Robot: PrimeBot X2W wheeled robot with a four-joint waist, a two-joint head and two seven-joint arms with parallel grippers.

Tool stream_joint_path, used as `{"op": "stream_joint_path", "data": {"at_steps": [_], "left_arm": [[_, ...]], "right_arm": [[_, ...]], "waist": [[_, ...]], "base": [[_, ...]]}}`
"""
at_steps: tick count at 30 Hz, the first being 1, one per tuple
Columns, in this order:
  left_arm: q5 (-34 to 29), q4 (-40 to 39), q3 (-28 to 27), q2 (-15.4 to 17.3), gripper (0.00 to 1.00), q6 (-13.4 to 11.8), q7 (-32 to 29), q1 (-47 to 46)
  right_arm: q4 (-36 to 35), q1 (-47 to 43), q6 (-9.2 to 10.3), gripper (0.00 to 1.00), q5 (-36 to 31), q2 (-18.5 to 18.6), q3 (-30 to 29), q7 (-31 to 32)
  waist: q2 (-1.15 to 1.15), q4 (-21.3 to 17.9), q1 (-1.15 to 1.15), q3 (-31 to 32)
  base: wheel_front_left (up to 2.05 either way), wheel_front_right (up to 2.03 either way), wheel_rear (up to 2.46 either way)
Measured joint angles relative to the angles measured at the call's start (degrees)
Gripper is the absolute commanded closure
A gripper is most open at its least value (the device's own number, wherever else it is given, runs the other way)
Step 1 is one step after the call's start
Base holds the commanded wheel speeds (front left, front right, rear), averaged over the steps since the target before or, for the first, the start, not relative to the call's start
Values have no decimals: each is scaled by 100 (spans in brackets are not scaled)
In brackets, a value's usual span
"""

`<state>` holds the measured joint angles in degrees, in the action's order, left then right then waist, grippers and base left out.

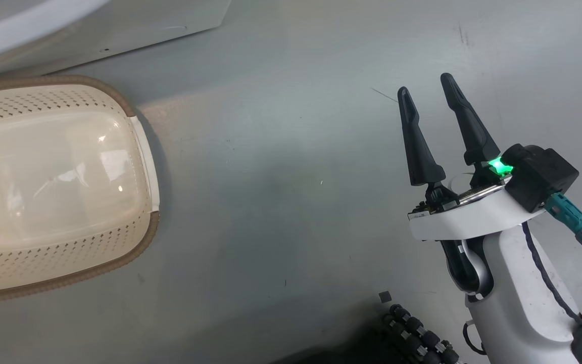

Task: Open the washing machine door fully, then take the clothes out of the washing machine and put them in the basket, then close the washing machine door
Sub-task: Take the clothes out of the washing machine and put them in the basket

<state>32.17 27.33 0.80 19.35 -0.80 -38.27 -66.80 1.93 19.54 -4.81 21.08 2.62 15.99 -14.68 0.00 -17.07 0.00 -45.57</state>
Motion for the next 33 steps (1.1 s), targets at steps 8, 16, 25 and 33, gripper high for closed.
{"op": "stream_joint_path", "data": {"at_steps": [8,16,25,33], "left_arm": [[-148,57,155,-3,100,62,80,-65],[-157,91,225,-192,100,145,475,-63],[-163,53,263,-387,100,313,1123,116],[-353,-88,328,-460,100,369,1879,534]], "right_arm": [[23,38,2,0,-3,0,-56,0],[63,38,36,0,-112,1,-120,0],[81,38,22,0,-214,2,-229,0],[171,19,-14,0,-405,2,-234,0]], "waist": [[0,25,0,-9],[0,184,0,55],[0,364,0,196],[0,516,0,419]], "base": [[0,0,0],[0,0,0],[0,0,0],[0,0,0]]}}
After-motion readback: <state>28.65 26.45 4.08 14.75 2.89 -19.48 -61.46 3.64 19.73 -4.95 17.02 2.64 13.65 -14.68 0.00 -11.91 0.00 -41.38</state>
